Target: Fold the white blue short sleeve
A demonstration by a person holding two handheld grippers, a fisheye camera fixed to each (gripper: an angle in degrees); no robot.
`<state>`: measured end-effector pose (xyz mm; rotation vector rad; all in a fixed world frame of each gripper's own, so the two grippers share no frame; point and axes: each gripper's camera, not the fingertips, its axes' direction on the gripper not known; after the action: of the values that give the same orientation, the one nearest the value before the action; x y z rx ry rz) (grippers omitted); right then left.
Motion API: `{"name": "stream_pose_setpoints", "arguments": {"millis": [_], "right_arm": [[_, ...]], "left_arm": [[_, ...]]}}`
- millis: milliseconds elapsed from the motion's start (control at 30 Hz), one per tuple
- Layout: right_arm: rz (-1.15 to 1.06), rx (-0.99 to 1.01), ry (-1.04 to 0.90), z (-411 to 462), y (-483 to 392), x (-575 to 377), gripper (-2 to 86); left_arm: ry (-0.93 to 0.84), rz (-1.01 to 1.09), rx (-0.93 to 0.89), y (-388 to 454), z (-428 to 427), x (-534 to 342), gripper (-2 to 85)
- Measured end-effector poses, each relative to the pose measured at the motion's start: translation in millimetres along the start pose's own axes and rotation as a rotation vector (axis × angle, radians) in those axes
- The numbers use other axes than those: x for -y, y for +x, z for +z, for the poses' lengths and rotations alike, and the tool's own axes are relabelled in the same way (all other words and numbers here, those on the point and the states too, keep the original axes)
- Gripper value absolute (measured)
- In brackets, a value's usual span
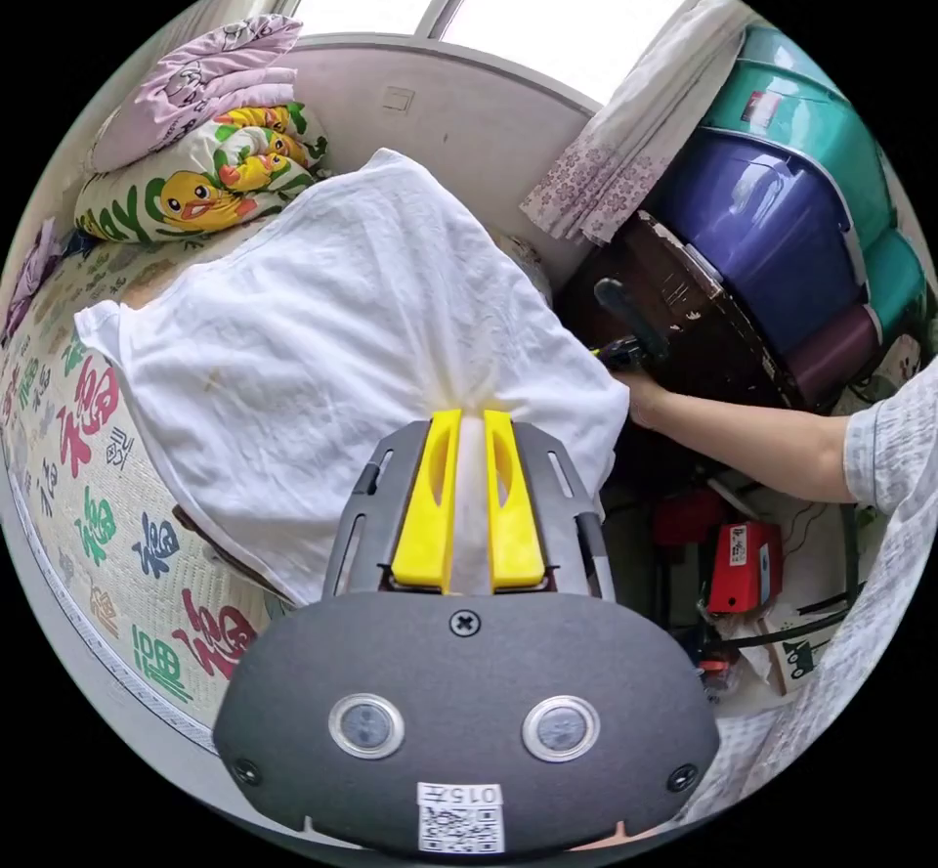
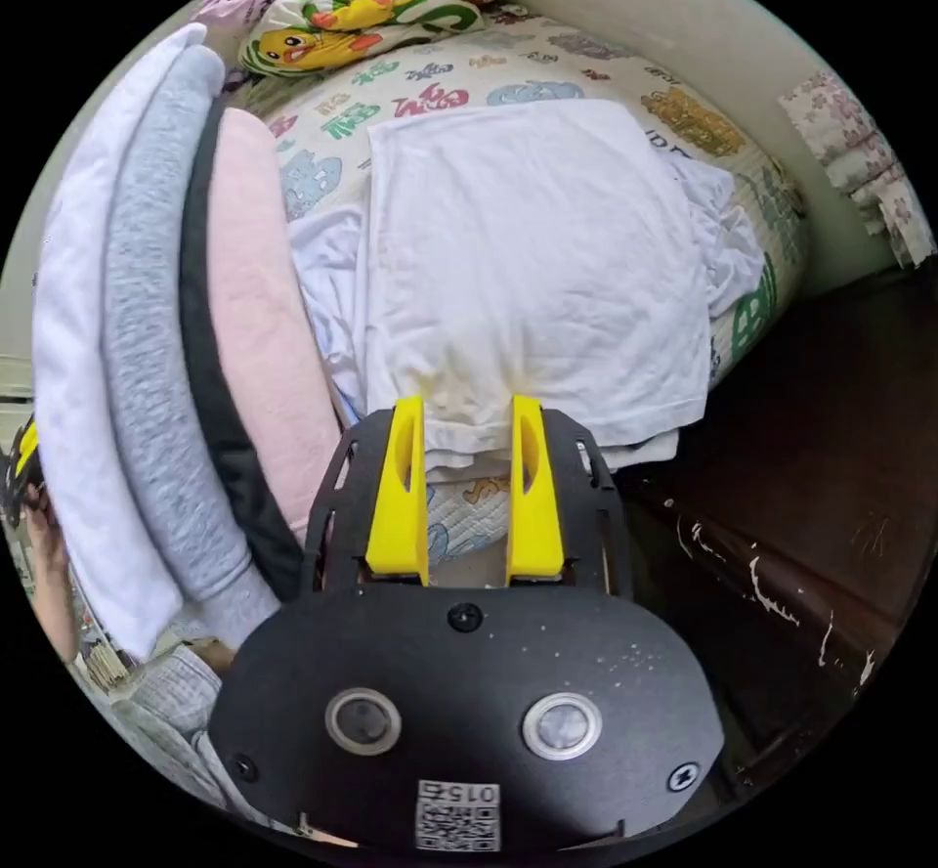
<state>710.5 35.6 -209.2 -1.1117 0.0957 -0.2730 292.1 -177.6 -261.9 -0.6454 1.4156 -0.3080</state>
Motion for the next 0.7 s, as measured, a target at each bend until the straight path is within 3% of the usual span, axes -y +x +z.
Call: {"name": "stream_pose_setpoints", "arguments": {"millis": [67,167,400,567,700], "right_arm": [[0.024,-0.034,-0.011,3,4,-2,8.2],[0.154,0.050,0.121,-24,25,-29,3.1],[0.288,0.340,0.659,-197,59,-120,0.1],[0.047,0.512,0.964,-335,-3,-167,-0.1],[-0.290,0.687,1.191,-438,-106,-219,0.0]], "left_arm": [[-0.010,-0.035,-0.048,-6,-1,2,4.3],[-0.019,-0.071,-0.089,-13,-6,1,3.1],[0.018,-0.085,-0.210,-13,-45,-16,3.5],[0.155,-0.091,-0.354,-11,-117,-52,4.4],[0.319,-0.099,-0.526,-16,-186,-86,6.2]]}}
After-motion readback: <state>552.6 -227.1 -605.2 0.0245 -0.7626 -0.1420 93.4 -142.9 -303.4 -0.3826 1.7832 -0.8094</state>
